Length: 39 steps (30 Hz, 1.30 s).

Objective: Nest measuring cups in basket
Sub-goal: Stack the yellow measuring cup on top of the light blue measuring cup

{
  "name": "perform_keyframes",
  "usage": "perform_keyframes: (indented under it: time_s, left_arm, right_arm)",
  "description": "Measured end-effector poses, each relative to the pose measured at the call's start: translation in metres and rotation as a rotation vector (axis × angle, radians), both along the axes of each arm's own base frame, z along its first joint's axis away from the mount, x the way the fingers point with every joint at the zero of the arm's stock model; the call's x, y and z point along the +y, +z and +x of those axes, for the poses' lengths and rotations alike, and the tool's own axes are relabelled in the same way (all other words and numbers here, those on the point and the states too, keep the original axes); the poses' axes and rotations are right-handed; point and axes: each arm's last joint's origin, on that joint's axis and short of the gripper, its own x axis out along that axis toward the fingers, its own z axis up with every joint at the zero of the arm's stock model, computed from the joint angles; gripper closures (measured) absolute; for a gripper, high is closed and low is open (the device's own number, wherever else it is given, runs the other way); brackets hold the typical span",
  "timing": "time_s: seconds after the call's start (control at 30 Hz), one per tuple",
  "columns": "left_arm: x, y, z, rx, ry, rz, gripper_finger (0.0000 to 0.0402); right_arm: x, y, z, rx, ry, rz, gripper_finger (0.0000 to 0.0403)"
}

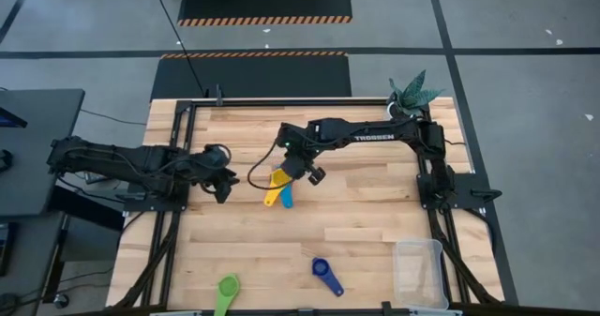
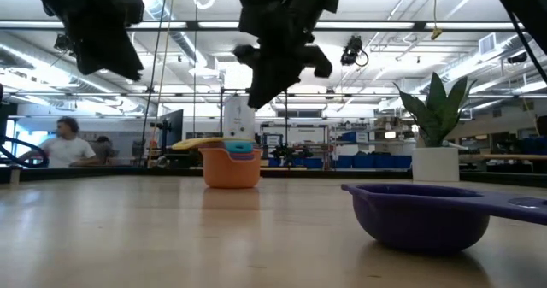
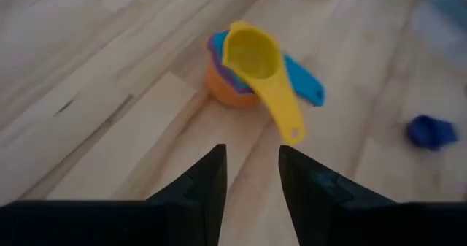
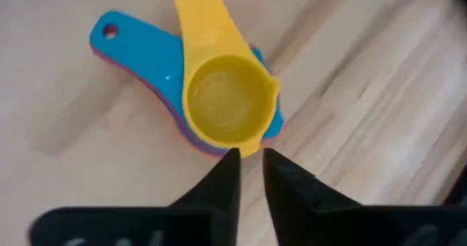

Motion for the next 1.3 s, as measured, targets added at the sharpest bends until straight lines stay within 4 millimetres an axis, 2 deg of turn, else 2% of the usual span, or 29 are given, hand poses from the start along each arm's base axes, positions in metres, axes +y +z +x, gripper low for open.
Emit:
perform_keyframes:
  time_s: [0.13,0.43,0.6,0.77,0.97,1.17,1.3]
  left_arm:
    - [0.002,-0.009,0.009,0.067,0.021,0.004,0.0269]
    - [0.003,-0.034,0.036,0.204,0.03,0.168,0.0269]
    - [0.001,-0.05,0.051,0.263,0.0,0.188,0.0269]
    - [-0.004,-0.063,0.064,0.287,-0.079,0.164,0.0269]
    - [-0.011,-0.071,0.08,0.234,-0.157,0.179,0.0269]
    - [-0.017,-0.083,0.089,0.243,-0.223,0.115,0.0269]
    - [-0.022,-0.088,0.096,0.206,-0.254,0.1,0.0269]
  right_arm:
    - [0.0,-0.001,-0.004,0.045,-0.287,0.137,0.0392]
    - [-0.003,-0.006,-0.015,0.149,-0.747,0.239,0.04]
    - [-0.003,-0.029,-0.019,0.223,-0.974,0.358,0.04]
    - [0.008,-0.053,-0.023,0.275,-1.012,0.4,0.0401]
    - [0.023,-0.068,-0.019,0.251,-1.005,0.515,0.0402]
    - [0.039,-0.07,-0.015,0.218,-0.961,0.539,0.0402]
    - [0.043,-0.07,-0.014,0.215,-0.948,0.538,0.0402]
